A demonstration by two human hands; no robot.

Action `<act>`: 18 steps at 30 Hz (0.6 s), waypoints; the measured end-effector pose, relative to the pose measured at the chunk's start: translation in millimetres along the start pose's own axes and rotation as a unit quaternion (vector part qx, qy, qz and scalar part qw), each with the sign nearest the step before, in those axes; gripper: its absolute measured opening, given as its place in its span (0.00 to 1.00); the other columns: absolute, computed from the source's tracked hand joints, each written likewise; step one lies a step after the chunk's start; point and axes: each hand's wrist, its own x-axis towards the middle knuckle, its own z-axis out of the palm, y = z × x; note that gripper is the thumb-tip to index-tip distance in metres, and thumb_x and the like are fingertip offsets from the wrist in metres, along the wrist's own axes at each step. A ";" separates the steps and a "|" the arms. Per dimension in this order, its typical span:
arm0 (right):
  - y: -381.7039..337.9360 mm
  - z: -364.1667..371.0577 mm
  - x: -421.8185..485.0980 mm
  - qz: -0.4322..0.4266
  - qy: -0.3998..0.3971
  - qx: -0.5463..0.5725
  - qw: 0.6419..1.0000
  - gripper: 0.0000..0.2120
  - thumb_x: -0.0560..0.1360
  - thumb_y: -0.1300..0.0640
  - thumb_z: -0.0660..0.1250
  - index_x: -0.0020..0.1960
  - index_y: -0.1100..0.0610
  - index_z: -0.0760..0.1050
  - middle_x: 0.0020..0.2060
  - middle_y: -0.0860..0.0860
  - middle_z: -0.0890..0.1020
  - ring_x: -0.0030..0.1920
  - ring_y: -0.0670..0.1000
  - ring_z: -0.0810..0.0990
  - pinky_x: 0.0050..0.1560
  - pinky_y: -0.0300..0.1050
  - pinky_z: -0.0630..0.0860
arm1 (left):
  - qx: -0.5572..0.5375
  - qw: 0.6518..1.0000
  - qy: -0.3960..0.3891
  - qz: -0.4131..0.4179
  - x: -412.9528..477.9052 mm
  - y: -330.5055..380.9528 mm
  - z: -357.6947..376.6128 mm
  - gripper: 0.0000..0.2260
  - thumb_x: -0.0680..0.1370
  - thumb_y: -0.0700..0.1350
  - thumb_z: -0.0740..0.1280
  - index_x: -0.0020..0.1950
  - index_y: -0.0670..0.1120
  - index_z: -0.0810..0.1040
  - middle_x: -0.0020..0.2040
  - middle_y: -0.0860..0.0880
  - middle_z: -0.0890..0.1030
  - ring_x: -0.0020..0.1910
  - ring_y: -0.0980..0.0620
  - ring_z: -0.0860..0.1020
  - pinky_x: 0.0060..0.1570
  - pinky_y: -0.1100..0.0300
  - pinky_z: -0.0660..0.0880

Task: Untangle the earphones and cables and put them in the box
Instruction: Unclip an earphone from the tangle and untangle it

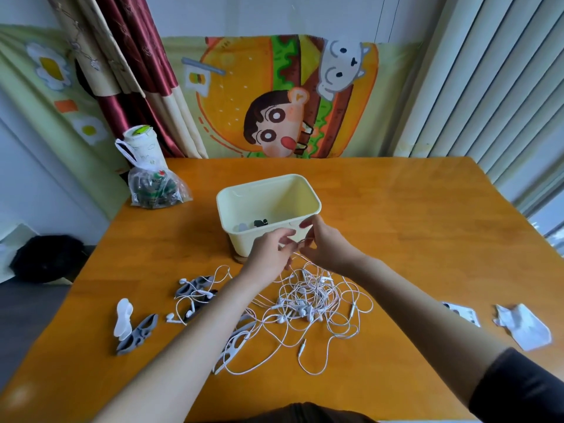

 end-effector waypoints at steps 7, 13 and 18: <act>24.6 -0.7 -5.1 -0.003 -0.054 -0.008 0.998 0.08 0.76 0.58 0.67 0.53 0.60 0.76 0.39 0.48 0.77 0.35 0.44 0.72 0.33 0.27 0.67 | -0.016 0.999 0.045 0.008 -3.9 -11.9 -9.6 0.04 0.79 0.39 0.64 0.47 0.45 0.78 0.36 0.53 0.77 0.33 0.57 0.73 0.34 0.66 0.71; 78.1 2.6 -21.2 0.094 -0.043 -0.005 0.995 0.07 0.76 0.55 0.67 0.46 0.59 0.80 0.33 0.46 0.80 0.38 0.47 0.78 0.37 0.36 0.71 | -0.083 0.979 0.163 -0.087 -1.4 -39.9 -48.5 0.06 0.81 0.39 0.60 0.51 0.44 0.76 0.41 0.51 0.76 0.39 0.54 0.72 0.34 0.65 0.68; 84.6 -10.5 -23.1 0.110 0.005 -0.012 0.994 0.08 0.78 0.59 0.64 0.41 0.52 0.76 0.35 0.48 0.80 0.40 0.49 0.80 0.36 0.30 0.70 | -0.003 0.985 0.119 -0.122 -10.1 -69.4 -53.3 0.07 0.80 0.38 0.61 0.52 0.42 0.79 0.45 0.49 0.79 0.41 0.53 0.74 0.38 0.64 0.69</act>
